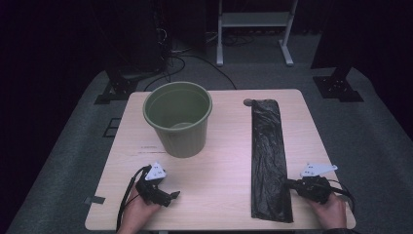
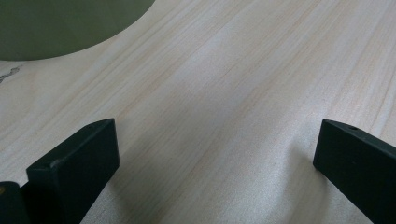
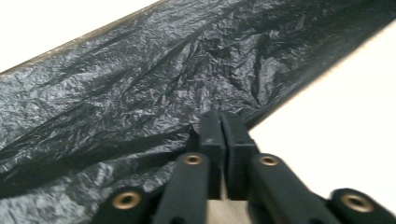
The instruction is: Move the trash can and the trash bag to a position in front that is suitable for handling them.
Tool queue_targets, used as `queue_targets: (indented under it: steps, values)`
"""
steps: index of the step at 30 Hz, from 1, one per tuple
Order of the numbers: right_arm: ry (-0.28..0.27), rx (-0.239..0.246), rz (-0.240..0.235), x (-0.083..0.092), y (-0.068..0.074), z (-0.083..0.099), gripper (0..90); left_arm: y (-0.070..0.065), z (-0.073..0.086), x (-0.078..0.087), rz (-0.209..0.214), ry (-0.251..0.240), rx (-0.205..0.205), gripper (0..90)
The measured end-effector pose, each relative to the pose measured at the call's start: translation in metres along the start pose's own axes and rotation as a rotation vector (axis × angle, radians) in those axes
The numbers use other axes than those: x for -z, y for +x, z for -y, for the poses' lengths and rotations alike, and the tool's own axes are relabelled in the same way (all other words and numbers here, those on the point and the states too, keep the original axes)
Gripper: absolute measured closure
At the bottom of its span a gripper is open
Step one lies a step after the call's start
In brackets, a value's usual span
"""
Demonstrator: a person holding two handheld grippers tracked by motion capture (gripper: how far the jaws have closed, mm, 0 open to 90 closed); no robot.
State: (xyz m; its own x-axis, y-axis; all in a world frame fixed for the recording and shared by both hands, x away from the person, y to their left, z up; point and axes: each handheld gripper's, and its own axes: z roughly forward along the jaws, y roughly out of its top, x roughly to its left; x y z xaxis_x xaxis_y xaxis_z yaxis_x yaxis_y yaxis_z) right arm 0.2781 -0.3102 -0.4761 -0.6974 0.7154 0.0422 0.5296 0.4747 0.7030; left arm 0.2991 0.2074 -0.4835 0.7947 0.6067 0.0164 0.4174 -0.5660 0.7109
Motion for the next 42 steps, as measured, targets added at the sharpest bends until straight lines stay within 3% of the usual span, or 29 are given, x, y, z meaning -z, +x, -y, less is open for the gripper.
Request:
queue_targets:
  steps: [4,10,20,24,26,32,35,39,42]
  values:
    - [0.017,0.005,0.04,0.003,-0.002,0.0,90.0,0.0,0.0,0.0,0.0,0.0,0.0,0.0]
    - [0.037,-0.019,0.115,0.011,-0.02,0.005,90.0,0.0,0.0,0.0,0.0,0.0,0.0,0.0]
    - [0.038,-0.111,0.273,0.034,-0.055,0.022,88.1,0.0,0.0,0.0,0.0,-0.001,0.0,0.0]
    - [-0.061,-0.133,0.272,0.044,-0.052,0.015,66.9,0.0,0.0,0.0,0.0,0.0,0.0,0.0]
    - [-0.086,-0.113,0.256,0.04,-0.046,0.007,56.2,0.0,0.0,0.0,0.0,0.0,0.0,0.0]
    - [-0.067,-0.068,0.221,0.015,-0.037,-0.014,29.5,0.0,0.0,0.0,0.0,0.0,0.0,0.0]
    - [-0.066,-0.077,0.209,0.004,-0.037,-0.018,13.4,0.0,0.0,0.0,0.0,0.0,0.0,0.0]
    - [-0.067,-0.091,0.224,-0.008,-0.04,-0.02,9.8,0.0,0.0,0.0,0.0,0.0,0.0,0.0]
    - [-0.063,-0.084,0.193,-0.015,-0.041,-0.021,9.8,0.0,0.0,0.0,0.0,0.0,0.001,0.0]
